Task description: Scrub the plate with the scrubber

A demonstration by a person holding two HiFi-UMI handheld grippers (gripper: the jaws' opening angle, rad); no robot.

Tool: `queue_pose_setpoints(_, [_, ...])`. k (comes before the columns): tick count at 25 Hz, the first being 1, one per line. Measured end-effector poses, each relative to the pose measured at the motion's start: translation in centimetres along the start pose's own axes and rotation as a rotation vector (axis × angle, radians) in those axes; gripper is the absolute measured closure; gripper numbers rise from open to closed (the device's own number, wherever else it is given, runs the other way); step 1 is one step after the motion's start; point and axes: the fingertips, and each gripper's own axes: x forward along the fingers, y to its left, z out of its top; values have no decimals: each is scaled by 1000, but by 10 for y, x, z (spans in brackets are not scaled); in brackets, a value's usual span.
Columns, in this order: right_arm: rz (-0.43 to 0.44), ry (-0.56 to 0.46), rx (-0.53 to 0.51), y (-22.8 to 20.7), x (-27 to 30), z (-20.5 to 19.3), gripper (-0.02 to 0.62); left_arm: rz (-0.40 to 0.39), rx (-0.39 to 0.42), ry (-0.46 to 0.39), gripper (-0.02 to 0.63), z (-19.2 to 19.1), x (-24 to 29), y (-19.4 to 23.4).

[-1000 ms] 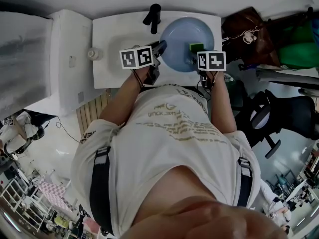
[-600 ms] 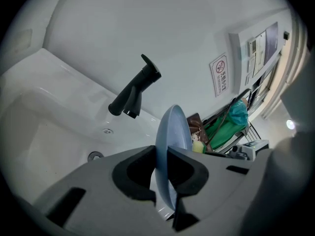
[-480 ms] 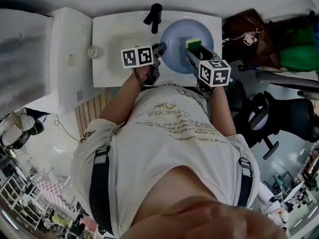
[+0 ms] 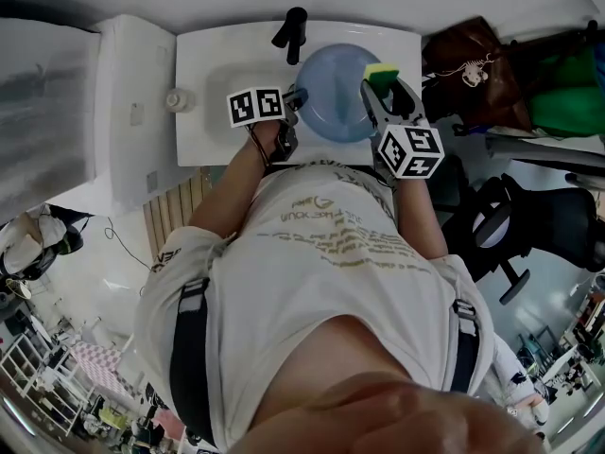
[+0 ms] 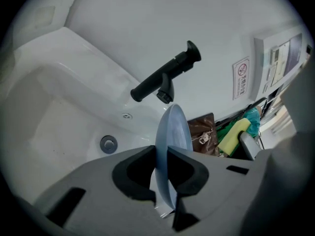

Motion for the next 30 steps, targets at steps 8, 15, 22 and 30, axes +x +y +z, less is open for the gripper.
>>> queue_pose_setpoints(8, [-3, 39, 1, -5, 5, -6, 347, 120, -18, 108, 551, -20, 7, 41])
queue_pose_setpoints(15, [-12, 50, 11, -11, 5, -9, 347, 123, -189, 169, 549, -42, 21, 70])
queue_pose_setpoints(22, [-3, 56, 30, -9, 7, -9, 348, 170, -341, 228, 549, -60, 27, 97])
queue_pose_setpoints(30, [-8, 69, 27, -10, 4, -14, 347, 223, -508, 248, 549, -71, 27, 121])
